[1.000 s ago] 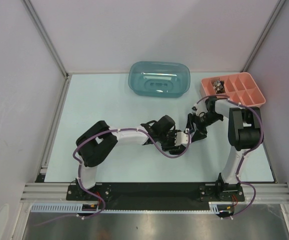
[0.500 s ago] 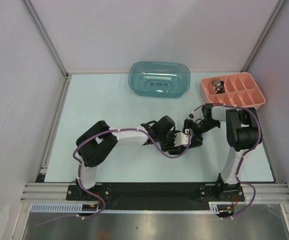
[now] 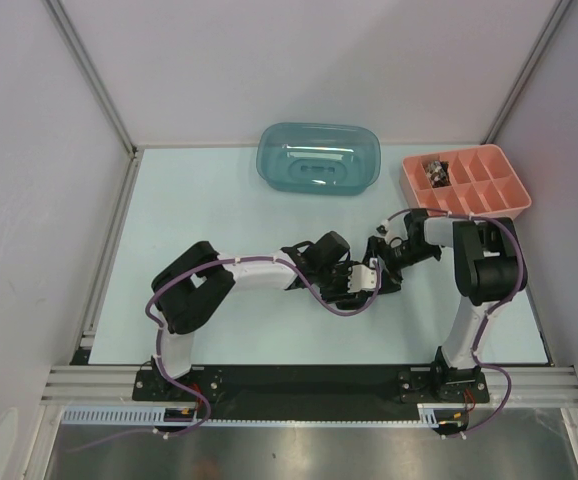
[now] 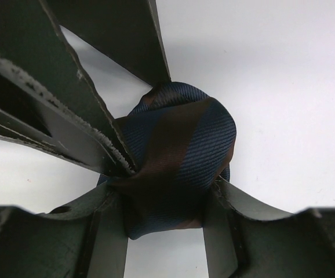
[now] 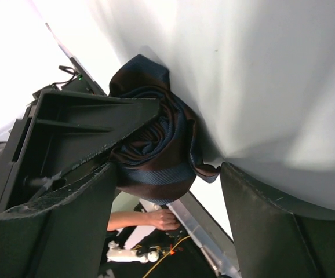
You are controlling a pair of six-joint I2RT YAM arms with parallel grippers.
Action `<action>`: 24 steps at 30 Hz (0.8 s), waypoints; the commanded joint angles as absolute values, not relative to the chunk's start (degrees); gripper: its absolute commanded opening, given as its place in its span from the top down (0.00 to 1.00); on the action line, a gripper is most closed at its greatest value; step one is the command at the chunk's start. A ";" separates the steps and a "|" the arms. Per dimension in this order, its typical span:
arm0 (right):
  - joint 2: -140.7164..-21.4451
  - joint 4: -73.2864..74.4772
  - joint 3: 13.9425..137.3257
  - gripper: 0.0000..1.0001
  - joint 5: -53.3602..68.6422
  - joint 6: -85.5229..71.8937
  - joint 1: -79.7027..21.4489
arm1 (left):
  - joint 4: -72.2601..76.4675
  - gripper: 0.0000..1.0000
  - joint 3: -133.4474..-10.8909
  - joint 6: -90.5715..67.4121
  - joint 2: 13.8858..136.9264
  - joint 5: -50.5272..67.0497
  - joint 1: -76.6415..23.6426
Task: Roll the ties
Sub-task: Pick up the tie at the center of the board.
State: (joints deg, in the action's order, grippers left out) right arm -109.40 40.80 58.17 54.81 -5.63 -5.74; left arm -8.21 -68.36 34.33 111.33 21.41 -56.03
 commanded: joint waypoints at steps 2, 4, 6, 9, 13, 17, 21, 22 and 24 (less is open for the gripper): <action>-105.56 37.09 55.73 0.21 59.85 -1.76 -5.28 | -12.39 0.86 -66.27 33.93 113.82 21.53 -56.69; -105.21 36.39 55.20 0.20 59.94 -1.84 -5.54 | -12.57 0.86 -66.36 33.93 113.99 21.71 -56.69; -105.12 35.07 54.58 0.19 60.47 -2.28 -5.89 | -12.74 0.86 -66.53 33.92 113.99 21.88 -56.60; -104.59 33.23 53.79 0.18 61.52 -3.69 -6.59 | -12.83 0.86 -66.71 33.93 114.17 22.06 -56.60; -102.49 31.91 52.82 0.17 62.93 -4.04 -7.38 | -13.01 0.86 -66.80 33.49 114.26 22.24 -56.25; -99.67 32.34 52.12 0.17 65.38 -2.99 -7.56 | -13.18 0.86 -67.06 33.22 114.52 22.50 -56.16; -97.91 33.57 51.24 0.16 65.83 -1.15 -7.65 | -13.18 0.86 -67.67 32.87 114.87 22.68 -56.16; -97.91 33.84 50.98 0.16 65.83 -0.71 -7.73 | -13.27 0.86 -67.85 32.61 114.96 22.68 -56.16; -98.00 34.01 50.80 0.16 64.87 -0.18 -8.00 | -13.45 0.86 -68.11 32.43 115.05 22.68 -56.16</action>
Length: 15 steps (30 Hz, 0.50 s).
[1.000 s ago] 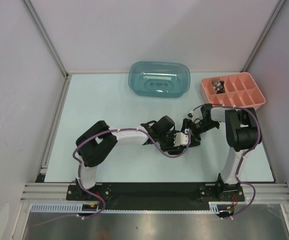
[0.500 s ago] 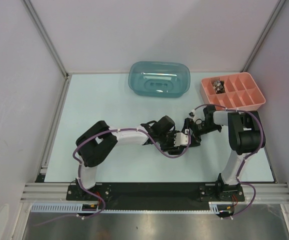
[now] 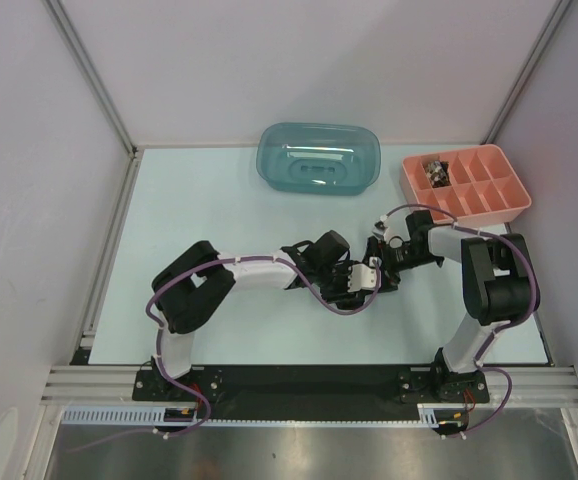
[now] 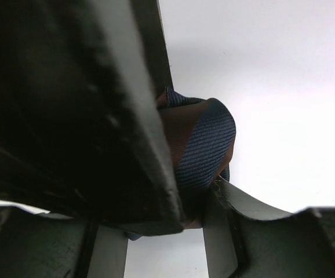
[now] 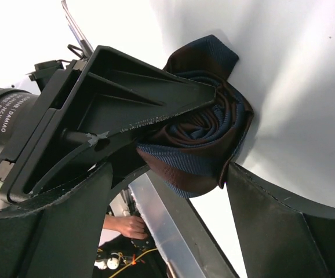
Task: Roll the ties
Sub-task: Pick up the tie at the center of the board.
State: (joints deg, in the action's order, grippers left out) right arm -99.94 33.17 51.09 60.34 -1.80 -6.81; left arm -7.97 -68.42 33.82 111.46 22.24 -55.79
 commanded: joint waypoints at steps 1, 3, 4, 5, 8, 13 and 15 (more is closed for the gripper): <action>-98.35 33.84 50.71 0.16 63.38 -0.18 -8.17 | -13.45 0.86 -68.20 32.52 115.05 22.68 -56.16; -98.70 33.14 50.71 0.17 61.97 -0.61 -8.87 | -13.53 0.86 -68.29 32.52 115.14 22.67 -56.16; -99.31 32.26 50.80 0.17 59.61 -0.79 -9.31 | -13.54 0.86 -68.20 32.43 115.14 22.50 -56.16; -99.58 31.99 50.71 0.18 58.98 -0.79 -9.84 | -13.54 0.87 -68.20 32.43 115.14 22.59 -56.16; -100.81 30.67 50.63 0.22 55.38 -2.11 -10.55 | -13.54 0.86 -68.12 31.99 115.14 22.50 -56.16; -103.53 30.50 50.01 0.32 53.26 -2.99 -10.37 | -13.36 0.86 -68.11 31.73 115.22 22.33 -56.16; -104.41 30.32 49.83 0.34 53.00 -3.34 -10.28 | -13.36 0.86 -68.12 31.73 115.22 22.32 -56.16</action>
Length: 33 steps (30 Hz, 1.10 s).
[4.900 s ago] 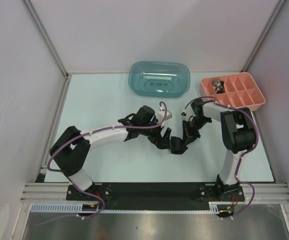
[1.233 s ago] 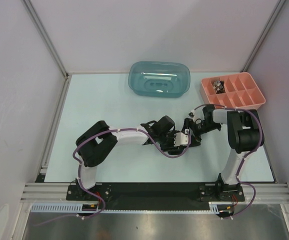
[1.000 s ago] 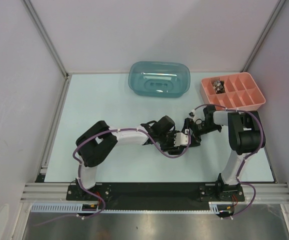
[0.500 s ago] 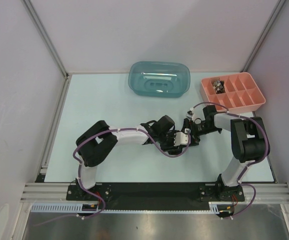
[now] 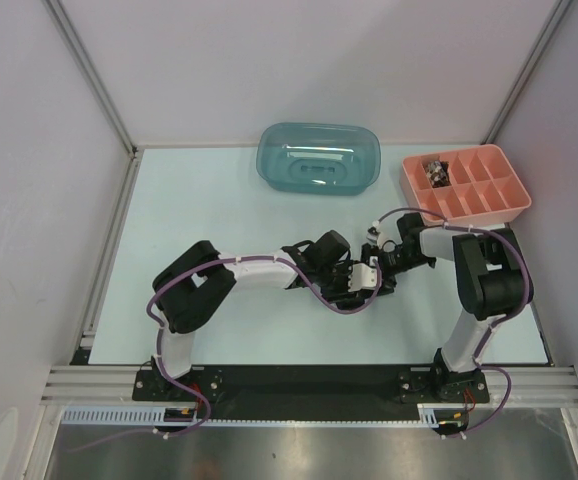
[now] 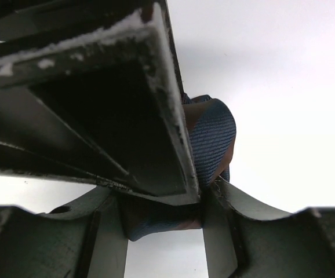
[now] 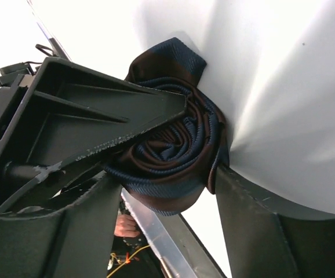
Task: Roll the ties
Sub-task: Pick up the tie at the center of the board.
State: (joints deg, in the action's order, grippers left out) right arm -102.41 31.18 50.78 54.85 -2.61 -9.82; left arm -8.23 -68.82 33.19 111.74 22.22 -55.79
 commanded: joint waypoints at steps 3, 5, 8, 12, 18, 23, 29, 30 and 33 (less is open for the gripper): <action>-105.29 30.15 49.66 0.48 53.09 -4.13 -9.67 | -13.36 0.86 -68.20 31.73 115.14 22.32 -56.16; -105.03 30.15 49.92 0.67 53.17 -4.31 -9.41 | -13.27 0.86 -68.20 31.73 115.14 22.32 -56.16; -104.77 31.19 50.71 0.90 53.18 -3.69 -8.97 | -13.10 0.86 -68.03 31.73 114.87 22.33 -56.07; -103.71 32.96 51.94 1.00 53.09 -2.99 -8.88 | -12.83 0.74 -68.11 30.68 113.91 22.15 -55.81; -99.94 33.92 53.69 1.00 51.77 -3.87 -9.32 | -11.96 0.38 -68.12 27.43 109.87 23.29 -54.32; -98.26 36.03 55.19 1.00 51.33 -3.52 -9.49 | -12.57 0.00 -67.94 25.84 103.55 24.52 -52.82; -96.50 40.69 59.14 1.00 50.10 -1.06 -9.49 | -16.61 0.00 -67.24 24.53 95.81 26.36 -50.19; -96.07 41.56 60.28 1.00 49.75 -0.71 -8.97 | -18.00 0.00 -67.15 24.26 93.89 26.54 -49.14; -95.36 46.48 66.69 1.00 47.99 2.45 -7.13 | -22.04 0.01 -67.06 24.08 90.81 26.28 -47.47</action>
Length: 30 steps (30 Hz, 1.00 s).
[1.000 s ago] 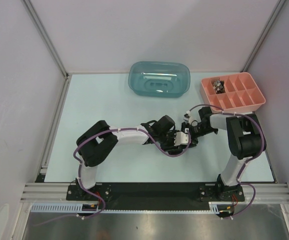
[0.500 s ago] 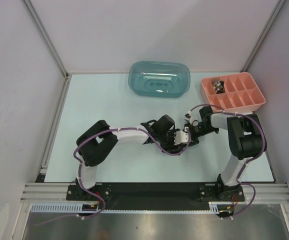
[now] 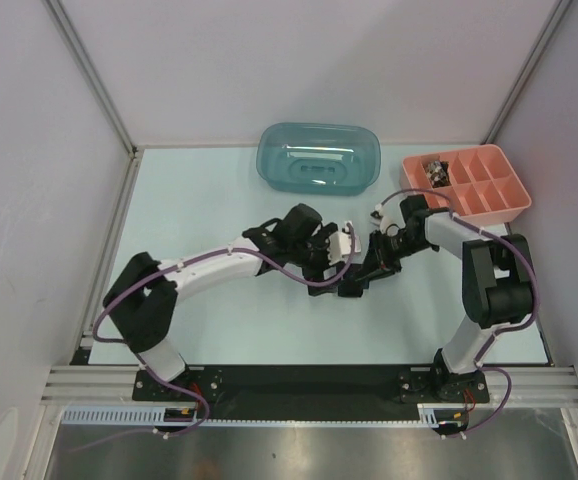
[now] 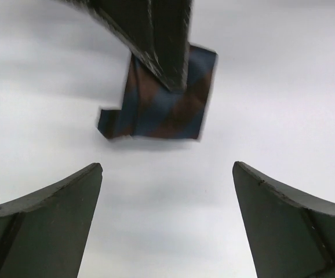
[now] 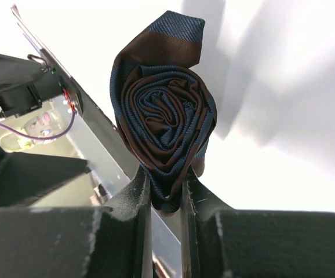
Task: Roll the ties
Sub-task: Pick up the tie at the center of the board, then place the tie in the storage box.
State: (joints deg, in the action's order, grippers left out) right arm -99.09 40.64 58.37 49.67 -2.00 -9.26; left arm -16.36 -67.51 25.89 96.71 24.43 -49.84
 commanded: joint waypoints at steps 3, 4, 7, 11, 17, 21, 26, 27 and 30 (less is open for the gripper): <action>-95.01 53.77 75.74 1.00 44.83 8.25 -4.67 | -25.82 0.01 -66.80 24.61 87.82 27.15 -45.89; -95.01 56.92 78.55 1.00 42.82 10.78 -3.79 | -26.36 0.01 -66.54 24.70 87.02 27.07 -45.62; -96.06 63.34 90.06 1.00 38.17 16.15 -0.46 | -28.03 0.01 -66.01 24.96 84.73 26.11 -45.44; -99.40 68.99 104.38 1.00 29.46 20.38 4.56 | -28.30 0.00 -64.96 24.17 82.44 25.67 -45.18; -112.92 79.00 131.63 1.00 19.44 26.62 11.77 | -26.63 0.00 -62.85 21.97 81.21 24.79 -44.12; -122.86 81.74 145.44 1.00 13.38 28.47 12.31 | -24.61 0.00 -60.82 19.43 80.95 25.75 -43.51; -127.00 75.26 145.65 1.00 8.10 29.80 11.34 | -23.64 0.01 -58.36 17.85 79.55 24.88 -42.98; -127.18 74.36 145.03 1.00 6.69 29.53 11.34 | -23.47 0.01 -57.92 17.84 79.19 24.70 -42.89; -128.58 75.32 145.19 1.00 5.71 29.88 10.81 | -22.77 0.00 -56.25 17.40 78.14 23.91 -42.63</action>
State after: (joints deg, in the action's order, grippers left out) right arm -129.21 74.76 144.00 10.02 28.23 11.68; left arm -25.19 -57.60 19.46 81.87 24.47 -43.38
